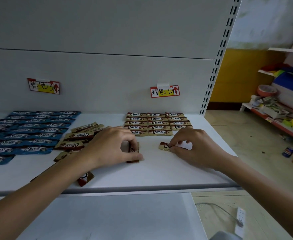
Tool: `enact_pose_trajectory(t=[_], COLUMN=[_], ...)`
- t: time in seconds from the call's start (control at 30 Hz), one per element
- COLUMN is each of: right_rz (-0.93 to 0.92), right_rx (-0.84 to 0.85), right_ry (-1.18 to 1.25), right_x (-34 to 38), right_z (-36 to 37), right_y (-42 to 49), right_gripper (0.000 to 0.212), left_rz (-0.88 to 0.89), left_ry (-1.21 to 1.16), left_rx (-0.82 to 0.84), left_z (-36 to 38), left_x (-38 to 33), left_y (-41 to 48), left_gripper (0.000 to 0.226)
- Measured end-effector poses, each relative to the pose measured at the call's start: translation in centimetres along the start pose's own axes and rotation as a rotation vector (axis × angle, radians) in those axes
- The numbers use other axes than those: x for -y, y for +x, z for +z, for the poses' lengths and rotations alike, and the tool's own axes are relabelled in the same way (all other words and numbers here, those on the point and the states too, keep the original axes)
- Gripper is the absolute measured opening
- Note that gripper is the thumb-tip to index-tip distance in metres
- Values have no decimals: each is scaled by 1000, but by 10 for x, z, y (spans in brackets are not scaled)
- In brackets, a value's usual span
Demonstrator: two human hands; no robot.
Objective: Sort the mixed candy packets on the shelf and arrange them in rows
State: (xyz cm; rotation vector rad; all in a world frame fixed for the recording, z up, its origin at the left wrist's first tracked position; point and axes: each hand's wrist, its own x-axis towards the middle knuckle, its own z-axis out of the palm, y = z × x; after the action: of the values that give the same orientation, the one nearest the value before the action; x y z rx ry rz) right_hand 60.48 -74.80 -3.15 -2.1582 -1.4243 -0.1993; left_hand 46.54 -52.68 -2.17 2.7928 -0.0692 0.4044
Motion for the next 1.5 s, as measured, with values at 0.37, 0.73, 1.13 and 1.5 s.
enact_pose_trajectory(t=[0.37,0.73,1.13,1.5], right_rz=[121,200,222,184], right_rx=[-56,-85,-63,-78], right_ry=[-52,-71,-48,-89], right_x=[-21,-43,-43,-43], right_z=[-8,-13,-13,-9], right_y=[-5,4,16,19], right_gripper=[18,9,11,11], left_rz=[-26,-40,-9,13], left_ry=[-98,-19,13,4], left_rx=[-17,-8,-68,-72], left_z=[2,0,6,5], left_x=[-8,13,20,26], left_y=[1,9,19,21], left_gripper=[21,14,11,17])
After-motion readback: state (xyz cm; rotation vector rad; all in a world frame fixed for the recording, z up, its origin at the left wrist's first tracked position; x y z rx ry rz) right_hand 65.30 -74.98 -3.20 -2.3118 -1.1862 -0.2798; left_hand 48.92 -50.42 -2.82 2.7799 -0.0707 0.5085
